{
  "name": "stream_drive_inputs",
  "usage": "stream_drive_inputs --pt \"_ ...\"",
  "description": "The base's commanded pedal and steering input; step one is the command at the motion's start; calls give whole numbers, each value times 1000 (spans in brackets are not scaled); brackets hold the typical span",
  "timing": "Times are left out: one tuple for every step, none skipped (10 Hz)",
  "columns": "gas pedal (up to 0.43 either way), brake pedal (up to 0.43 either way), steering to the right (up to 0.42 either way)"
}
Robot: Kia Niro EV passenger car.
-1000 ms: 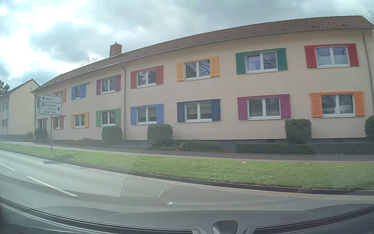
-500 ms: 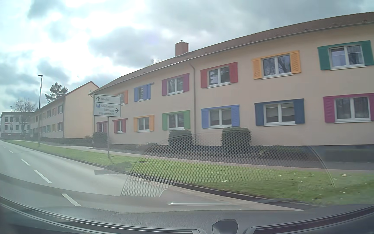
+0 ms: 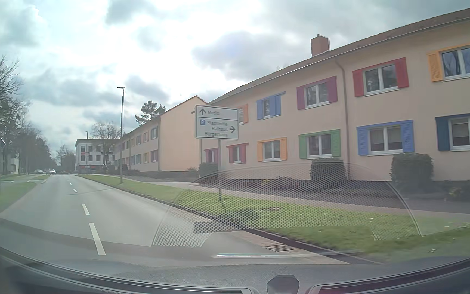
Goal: Follow the waypoints while adhering to traffic rules and regulations
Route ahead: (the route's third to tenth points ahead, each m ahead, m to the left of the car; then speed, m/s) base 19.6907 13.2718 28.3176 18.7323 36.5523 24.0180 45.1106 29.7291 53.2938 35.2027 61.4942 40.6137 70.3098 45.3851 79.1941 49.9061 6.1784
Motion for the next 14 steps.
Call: stream_drive_inputs --pt "512 0 -296" --pt "500 0 -269" --pt "488 0 -259" --pt "480 0 -260" --pt "461 0 -264" --pt "441 0 -265" --pt "429 0 -262" --pt "429 0 -254" --pt "429 0 -235" --pt "421 0 -206" --pt "390 0 -168" --pt "390 0 -134" --pt "390 0 -92" --pt "390 0 -63"
